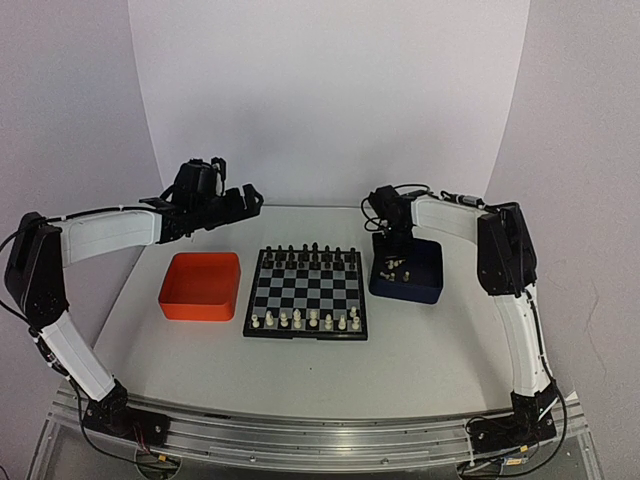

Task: Set up the chess pieces on the board
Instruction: Pick up the chess piece from the storage box.

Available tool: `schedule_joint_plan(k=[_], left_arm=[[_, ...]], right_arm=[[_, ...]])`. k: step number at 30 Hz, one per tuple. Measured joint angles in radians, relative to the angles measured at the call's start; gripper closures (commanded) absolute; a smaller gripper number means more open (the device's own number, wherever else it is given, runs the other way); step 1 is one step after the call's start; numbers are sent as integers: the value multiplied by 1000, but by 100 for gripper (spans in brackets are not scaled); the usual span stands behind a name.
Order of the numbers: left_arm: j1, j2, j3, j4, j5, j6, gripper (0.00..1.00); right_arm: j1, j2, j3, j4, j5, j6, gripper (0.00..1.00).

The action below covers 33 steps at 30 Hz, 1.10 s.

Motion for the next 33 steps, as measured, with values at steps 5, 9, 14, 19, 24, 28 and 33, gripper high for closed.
schedule_joint_plan(k=[5,9,14,19,24,28,33], left_arm=[[0,9,4,1,1,0,0],[0,14,4,0,1,0,0],[0,14,4,0,1,1,0],[0,14,4,0,1,1,0],[0,14,4,0,1,1,0],[0,14,4,0,2,1,0],[0,14,4,1,2,1,0]], right_arm=[[-4,6,0,0,9,-5,76],[-6,6,0,0,9,-11,79],[-8,13,1,0,9,-14,81],[-11,25,8,0,12,-16,89],[-11,26,13,0,17,-22,95],[-14,26,13,0,18,-27,99],[-15,25,12,0,11,-32,100]])
